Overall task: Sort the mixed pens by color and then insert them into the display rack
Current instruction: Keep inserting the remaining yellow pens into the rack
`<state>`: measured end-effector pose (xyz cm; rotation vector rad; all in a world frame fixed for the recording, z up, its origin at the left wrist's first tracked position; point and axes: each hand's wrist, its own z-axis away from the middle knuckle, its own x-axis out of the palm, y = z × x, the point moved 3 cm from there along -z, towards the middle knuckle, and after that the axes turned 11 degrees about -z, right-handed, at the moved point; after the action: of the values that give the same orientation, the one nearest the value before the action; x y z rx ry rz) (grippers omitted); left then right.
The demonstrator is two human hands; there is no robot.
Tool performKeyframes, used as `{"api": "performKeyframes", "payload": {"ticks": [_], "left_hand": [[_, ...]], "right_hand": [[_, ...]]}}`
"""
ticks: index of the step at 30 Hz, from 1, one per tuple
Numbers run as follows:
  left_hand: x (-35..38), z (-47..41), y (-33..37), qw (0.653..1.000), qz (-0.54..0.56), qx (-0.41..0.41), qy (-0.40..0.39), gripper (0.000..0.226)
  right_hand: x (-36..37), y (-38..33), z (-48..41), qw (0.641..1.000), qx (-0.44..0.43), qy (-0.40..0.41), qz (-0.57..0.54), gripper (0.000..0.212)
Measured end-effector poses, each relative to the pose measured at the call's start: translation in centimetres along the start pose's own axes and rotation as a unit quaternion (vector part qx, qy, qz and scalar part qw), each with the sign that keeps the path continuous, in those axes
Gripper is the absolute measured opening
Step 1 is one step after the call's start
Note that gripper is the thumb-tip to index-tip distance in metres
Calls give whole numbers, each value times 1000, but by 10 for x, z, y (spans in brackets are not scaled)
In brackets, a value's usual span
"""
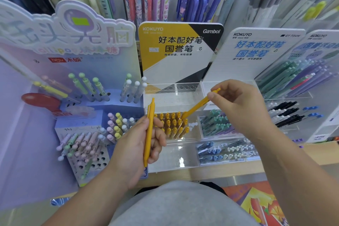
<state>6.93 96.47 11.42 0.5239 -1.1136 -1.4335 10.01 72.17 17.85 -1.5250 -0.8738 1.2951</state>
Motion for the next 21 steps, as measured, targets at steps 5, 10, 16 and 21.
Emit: {"api": "performKeyframes", "payload": {"ticks": [5, 10, 16, 21], "left_hand": [[-4, 0, -4, 1000, -1, -9, 14, 34], [1, -5, -1, 1000, -17, -11, 23, 31], [5, -7, 1, 999, -37, -9, 28, 30], [2, -5, 0, 999, -37, -9, 32, 30]], "right_hand": [[-22, -14, 6, 997, -41, 43, -48, 9], [-16, 3, 2, 997, -41, 36, 52, 9], [22, 31, -2, 984, -58, -34, 166, 14], [28, 30, -6, 981, -74, -36, 178, 14]]}}
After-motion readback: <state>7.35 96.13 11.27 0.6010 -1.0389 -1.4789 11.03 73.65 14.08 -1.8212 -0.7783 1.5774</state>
